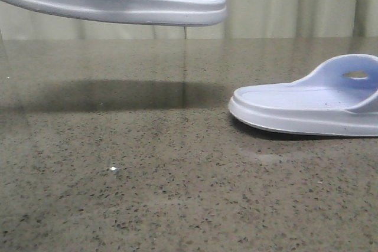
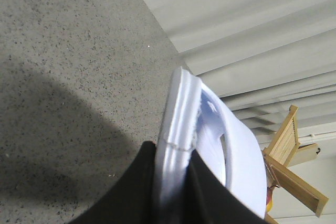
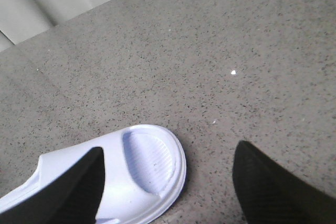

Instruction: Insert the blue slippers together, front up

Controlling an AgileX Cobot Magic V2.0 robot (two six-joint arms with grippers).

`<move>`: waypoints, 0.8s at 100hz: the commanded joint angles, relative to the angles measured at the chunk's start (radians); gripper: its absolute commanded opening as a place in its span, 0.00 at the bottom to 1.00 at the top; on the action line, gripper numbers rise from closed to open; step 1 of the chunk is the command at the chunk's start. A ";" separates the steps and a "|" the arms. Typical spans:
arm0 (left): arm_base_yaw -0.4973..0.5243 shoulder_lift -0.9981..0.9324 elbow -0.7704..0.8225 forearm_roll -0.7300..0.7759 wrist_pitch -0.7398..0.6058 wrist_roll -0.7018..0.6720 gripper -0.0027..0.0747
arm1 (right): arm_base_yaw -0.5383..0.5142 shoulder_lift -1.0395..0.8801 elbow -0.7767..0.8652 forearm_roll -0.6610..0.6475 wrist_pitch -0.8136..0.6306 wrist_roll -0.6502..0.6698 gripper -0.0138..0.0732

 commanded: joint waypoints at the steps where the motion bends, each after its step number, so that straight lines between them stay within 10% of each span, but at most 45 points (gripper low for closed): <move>1: 0.003 -0.018 -0.025 -0.081 0.054 -0.008 0.06 | -0.006 0.089 -0.023 -0.027 -0.122 0.038 0.67; 80: 0.003 -0.018 -0.025 -0.069 0.054 -0.008 0.06 | -0.006 0.421 -0.031 -0.002 -0.271 0.100 0.59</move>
